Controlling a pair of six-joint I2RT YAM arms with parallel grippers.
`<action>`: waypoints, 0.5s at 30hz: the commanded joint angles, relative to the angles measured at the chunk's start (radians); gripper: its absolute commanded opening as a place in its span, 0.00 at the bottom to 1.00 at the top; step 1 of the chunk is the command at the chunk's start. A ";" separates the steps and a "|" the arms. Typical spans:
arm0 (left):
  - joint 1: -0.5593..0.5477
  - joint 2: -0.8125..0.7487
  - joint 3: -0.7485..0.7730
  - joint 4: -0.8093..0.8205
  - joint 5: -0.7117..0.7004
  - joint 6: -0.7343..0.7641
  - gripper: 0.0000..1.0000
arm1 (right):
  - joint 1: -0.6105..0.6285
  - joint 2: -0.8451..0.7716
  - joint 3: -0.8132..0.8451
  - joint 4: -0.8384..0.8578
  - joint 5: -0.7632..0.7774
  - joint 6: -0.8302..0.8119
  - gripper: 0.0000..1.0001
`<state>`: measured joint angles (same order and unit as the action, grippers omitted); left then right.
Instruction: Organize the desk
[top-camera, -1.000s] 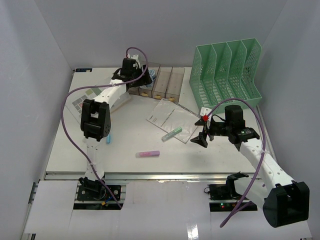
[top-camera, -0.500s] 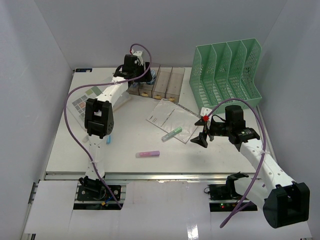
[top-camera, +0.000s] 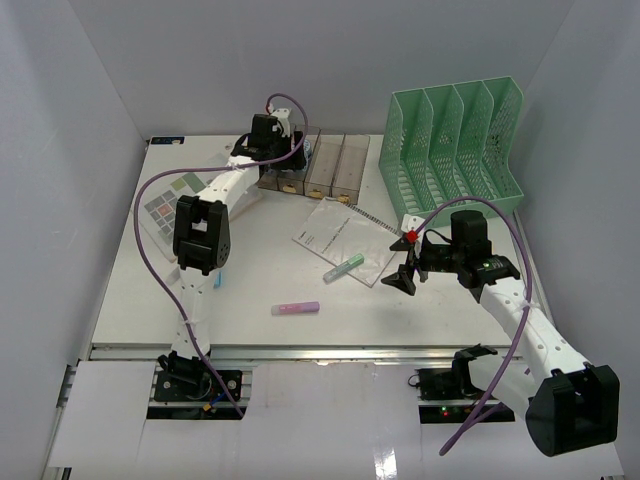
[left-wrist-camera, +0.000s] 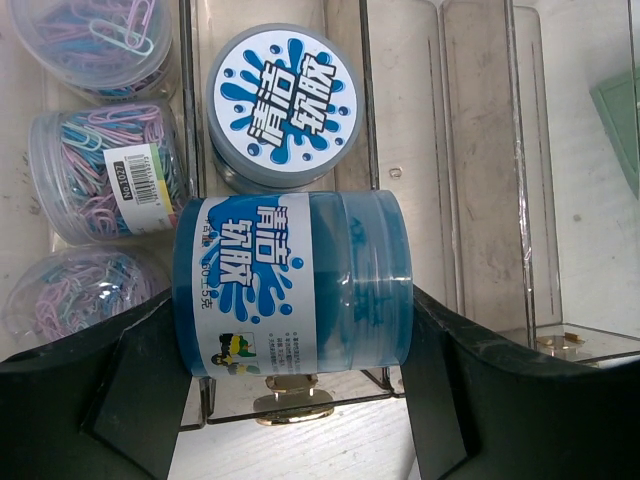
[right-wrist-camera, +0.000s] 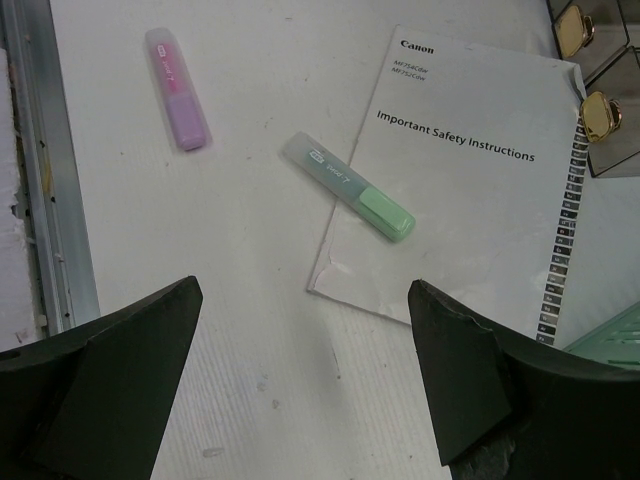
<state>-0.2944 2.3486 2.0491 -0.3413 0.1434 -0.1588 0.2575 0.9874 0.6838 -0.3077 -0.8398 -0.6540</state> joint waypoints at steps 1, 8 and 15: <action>-0.014 -0.031 0.034 0.035 -0.012 0.042 0.25 | -0.006 -0.007 0.002 0.012 -0.008 -0.001 0.90; -0.021 -0.032 0.005 0.034 -0.099 0.074 0.67 | -0.012 -0.008 0.002 0.012 -0.008 -0.001 0.90; -0.024 -0.051 0.035 0.034 -0.071 0.029 0.98 | -0.017 -0.003 -0.001 0.009 -0.008 -0.003 0.90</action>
<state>-0.3162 2.3486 2.0483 -0.3278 0.0666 -0.1110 0.2482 0.9878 0.6838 -0.3077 -0.8397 -0.6540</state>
